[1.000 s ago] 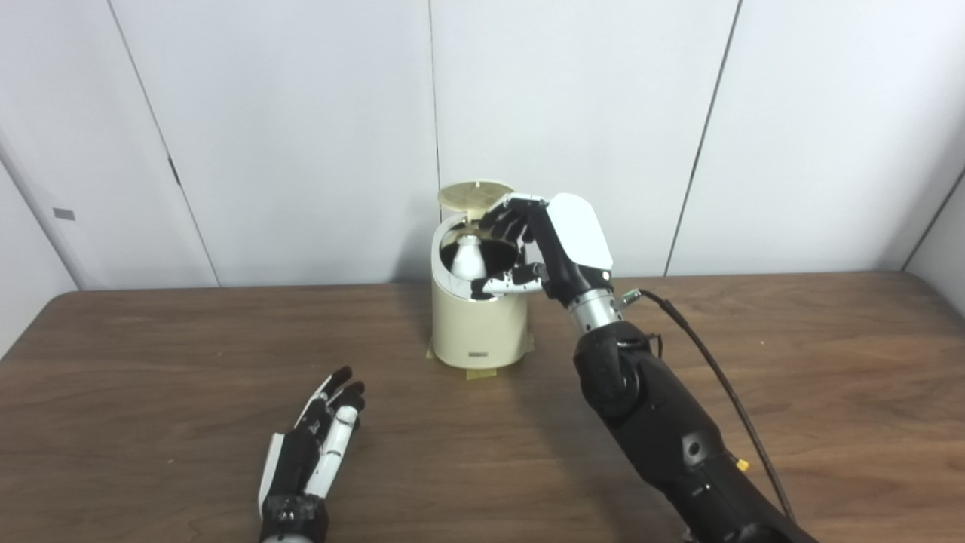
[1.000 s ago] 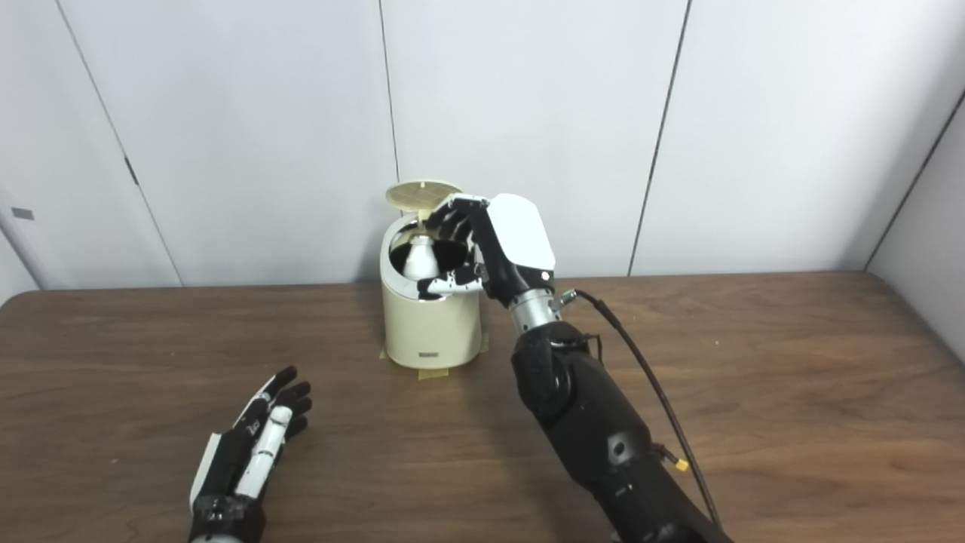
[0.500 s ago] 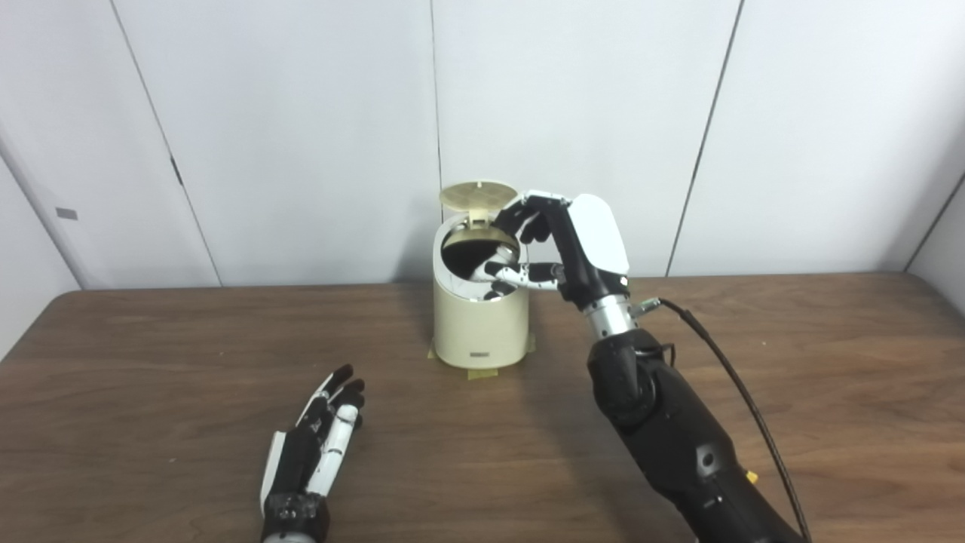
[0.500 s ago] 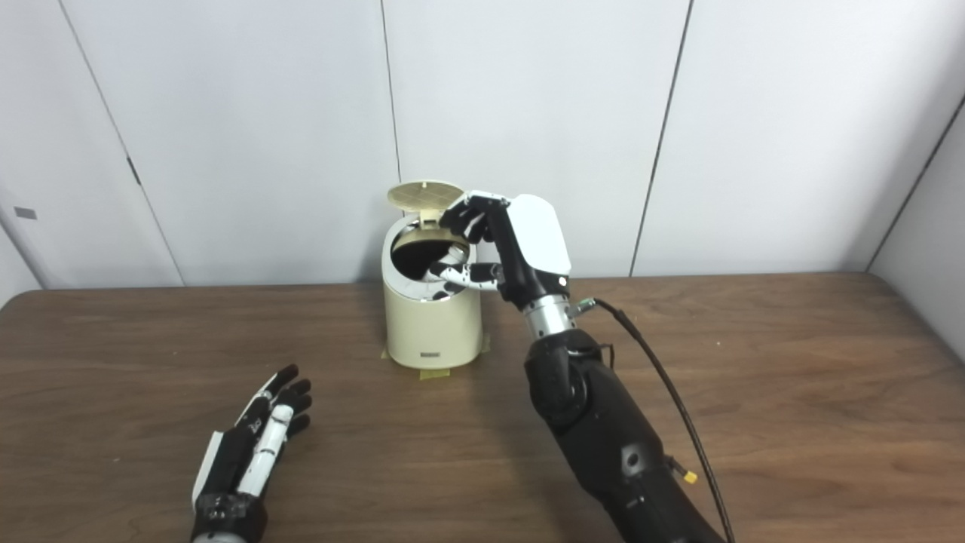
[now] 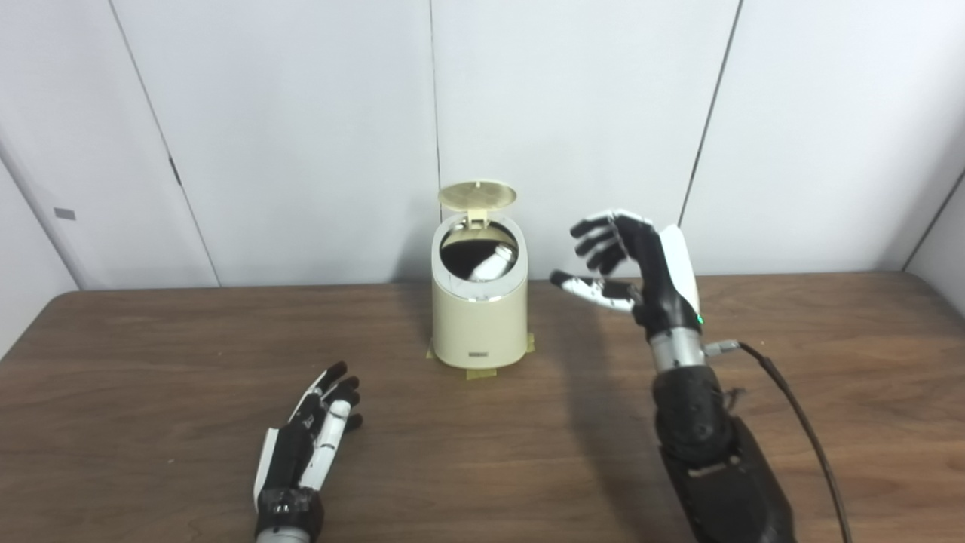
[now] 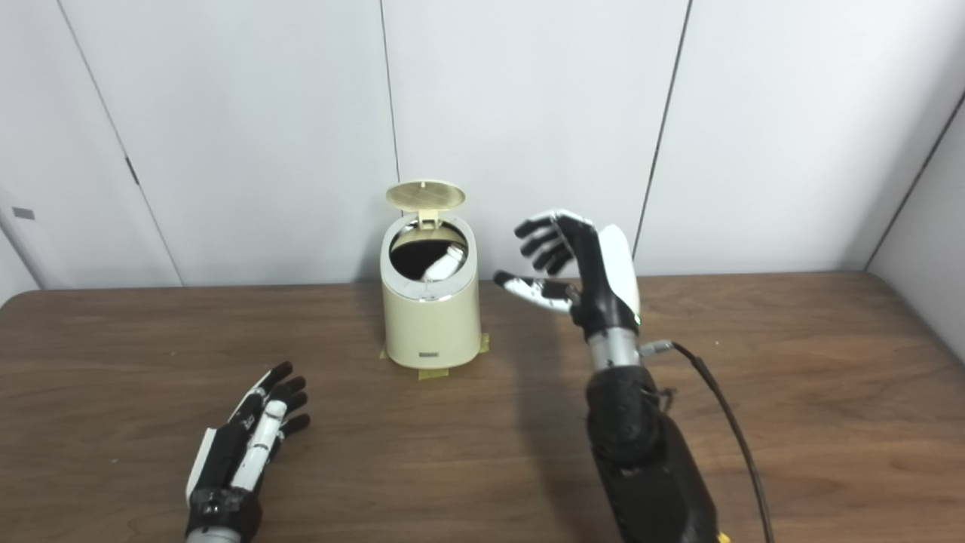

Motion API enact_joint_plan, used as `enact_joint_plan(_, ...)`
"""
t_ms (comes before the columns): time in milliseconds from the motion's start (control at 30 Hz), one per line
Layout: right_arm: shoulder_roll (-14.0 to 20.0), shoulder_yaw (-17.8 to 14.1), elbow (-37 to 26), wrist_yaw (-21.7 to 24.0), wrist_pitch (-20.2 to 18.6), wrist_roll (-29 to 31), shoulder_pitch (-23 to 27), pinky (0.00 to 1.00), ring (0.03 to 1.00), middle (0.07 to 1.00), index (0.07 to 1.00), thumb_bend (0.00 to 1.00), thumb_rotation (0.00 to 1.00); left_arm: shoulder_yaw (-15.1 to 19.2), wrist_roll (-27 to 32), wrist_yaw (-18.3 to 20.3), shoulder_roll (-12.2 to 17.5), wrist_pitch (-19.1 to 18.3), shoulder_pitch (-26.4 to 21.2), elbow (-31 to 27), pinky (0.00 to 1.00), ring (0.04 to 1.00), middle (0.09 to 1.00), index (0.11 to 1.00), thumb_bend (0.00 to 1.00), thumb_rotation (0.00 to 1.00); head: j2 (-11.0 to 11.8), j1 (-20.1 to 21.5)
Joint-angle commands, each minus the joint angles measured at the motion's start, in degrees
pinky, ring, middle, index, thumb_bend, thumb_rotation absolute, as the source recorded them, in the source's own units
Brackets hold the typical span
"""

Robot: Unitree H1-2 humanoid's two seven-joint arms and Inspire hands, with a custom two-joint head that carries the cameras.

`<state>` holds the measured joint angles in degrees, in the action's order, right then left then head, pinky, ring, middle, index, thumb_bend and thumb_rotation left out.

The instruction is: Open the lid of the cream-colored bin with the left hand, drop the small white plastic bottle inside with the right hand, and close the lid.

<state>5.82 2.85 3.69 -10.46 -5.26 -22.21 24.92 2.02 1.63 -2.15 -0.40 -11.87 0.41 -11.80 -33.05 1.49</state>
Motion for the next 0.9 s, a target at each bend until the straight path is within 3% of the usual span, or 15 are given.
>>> enact_joint_plan(0,1.9,-1.62,-5.43,3.68,-3.43,3.22,-0.49,0.42,0.433,0.483,0.533,0.51,0.0,0.39,0.13,-0.39,-0.23,0.79,-2.02,0.13,0.88,0.868,0.866,0.909,0.59,0.67,0.11,0.09)
enact_joint_plan(200,4.2,-2.59,-13.12,9.9,-8.28,7.0,-7.35,0.45,0.545,0.495,0.496,0.52,0.01,0.45,-0.37,-0.48,-0.19,0.26,-4.11,0.17,0.86,0.869,0.865,0.889,0.59,0.68,0.2,-0.34)
enact_joint_plan(267,4.85,-2.46,-14.64,11.37,-8.96,8.0,-9.3,0.51,0.609,0.63,0.497,0.5,0.14,0.45,-0.41,-0.47,-0.17,-0.2,-5.12,-0.06,0.86,0.862,0.861,0.886,0.61,0.67,0.28,-0.4)
enact_joint_plan(300,5.08,-2.54,-15.72,12.21,-9.56,8.88,-10.79,0.52,0.622,0.651,0.497,0.5,0.16,0.35,-0.68,-0.49,-0.07,-0.59,-5.89,-0.3,0.86,0.862,0.86,0.886,0.61,0.66,0.41,-0.5)
enact_joint_plan(333,5.14,-2.7,-16.41,12.9,-9.64,9.95,-12.1,0.55,0.656,0.687,0.597,0.54,0.38,0.33,-0.77,-0.43,0.08,-0.81,-6.66,-0.37,0.87,0.86,0.862,0.887,0.6,0.67,0.52,-0.62)
enact_joint_plan(367,5.14,-2.82,-16.87,13.35,-9.69,10.7,-12.95,0.59,0.688,0.72,0.669,0.56,0.54,0.33,-0.81,-0.38,0.17,-0.96,-7.17,-0.41,0.87,0.861,0.865,0.888,0.59,0.67,0.52,-0.62)
enact_joint_plan(433,4.65,-3.14,-17.13,13.67,-8.79,12.32,-15.01,0.62,0.737,0.764,0.727,0.52,0.67,0.4,-0.87,-0.21,0.57,-1.1,-8.68,-0.17,0.87,0.86,0.868,0.888,0.57,0.67,0.79,-0.62)
enact_joint_plan(633,2.49,-4.24,-16.61,13.22,-6.76,16.49,-19.36,0.68,0.817,0.836,0.774,0.4,0.83,0.28,-1.24,-0.01,1.67,-2.37,-12.31,0.43,0.89,0.869,0.889,0.909,0.55,0.69,0.86,-0.6)
enact_joint_plan(867,-0.28,-5.8,-15.2,13.41,-3.8,21.71,-22.2,0.77,0.885,0.893,0.88,0.39,0.98,-0.26,-1.93,0.53,2.66,-2.11,-16.15,2.12,0.9,0.895,0.917,0.943,0.54,0.73,1.62,-1.41)
